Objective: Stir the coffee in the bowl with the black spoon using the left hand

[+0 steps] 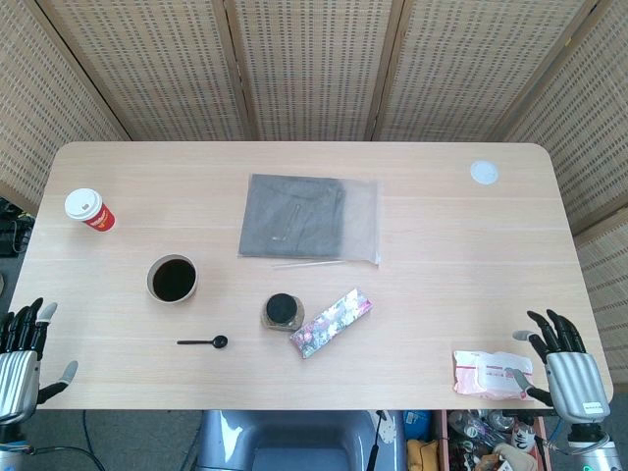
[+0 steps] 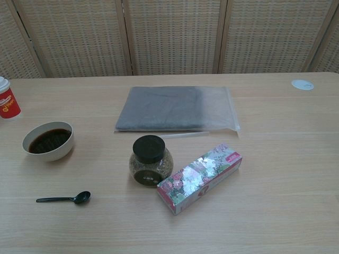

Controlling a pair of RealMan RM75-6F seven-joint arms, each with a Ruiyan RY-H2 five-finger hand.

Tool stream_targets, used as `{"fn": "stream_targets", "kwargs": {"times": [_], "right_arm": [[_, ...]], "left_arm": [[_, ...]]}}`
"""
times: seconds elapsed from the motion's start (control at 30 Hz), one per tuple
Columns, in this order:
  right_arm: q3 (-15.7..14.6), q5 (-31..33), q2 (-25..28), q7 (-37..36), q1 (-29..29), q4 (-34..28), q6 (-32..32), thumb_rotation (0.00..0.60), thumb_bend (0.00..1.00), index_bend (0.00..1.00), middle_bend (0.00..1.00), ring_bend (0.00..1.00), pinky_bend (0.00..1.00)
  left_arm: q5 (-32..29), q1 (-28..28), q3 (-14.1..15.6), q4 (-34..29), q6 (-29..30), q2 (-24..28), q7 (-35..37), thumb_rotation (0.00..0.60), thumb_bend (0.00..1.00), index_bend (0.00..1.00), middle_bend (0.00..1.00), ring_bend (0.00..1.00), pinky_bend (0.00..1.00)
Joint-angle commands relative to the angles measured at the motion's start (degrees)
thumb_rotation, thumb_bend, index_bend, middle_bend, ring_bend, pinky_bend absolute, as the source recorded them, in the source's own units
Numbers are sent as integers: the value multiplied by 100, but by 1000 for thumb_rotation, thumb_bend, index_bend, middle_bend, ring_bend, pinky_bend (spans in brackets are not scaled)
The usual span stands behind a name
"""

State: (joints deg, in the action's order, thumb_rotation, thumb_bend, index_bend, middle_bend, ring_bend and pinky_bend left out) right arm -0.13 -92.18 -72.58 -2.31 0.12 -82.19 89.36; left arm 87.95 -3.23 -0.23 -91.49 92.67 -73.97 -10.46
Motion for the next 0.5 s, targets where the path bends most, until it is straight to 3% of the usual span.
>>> {"fn": "stream_targets", "kwargs": {"times": [0.03,0.5], "right_arm": [[-1,0,0,0,0,3,0,600,383,368,220,60,135],[-7,-39,-8,-71,-11,47,63,600,383,368,220,60,135]], "left_arm": [[10,-3,4,-6,6,1,-1,600,285,0,0,0,0],[122,-61,34,2,129,-11,34,600,286,0,0,0,0]]}}
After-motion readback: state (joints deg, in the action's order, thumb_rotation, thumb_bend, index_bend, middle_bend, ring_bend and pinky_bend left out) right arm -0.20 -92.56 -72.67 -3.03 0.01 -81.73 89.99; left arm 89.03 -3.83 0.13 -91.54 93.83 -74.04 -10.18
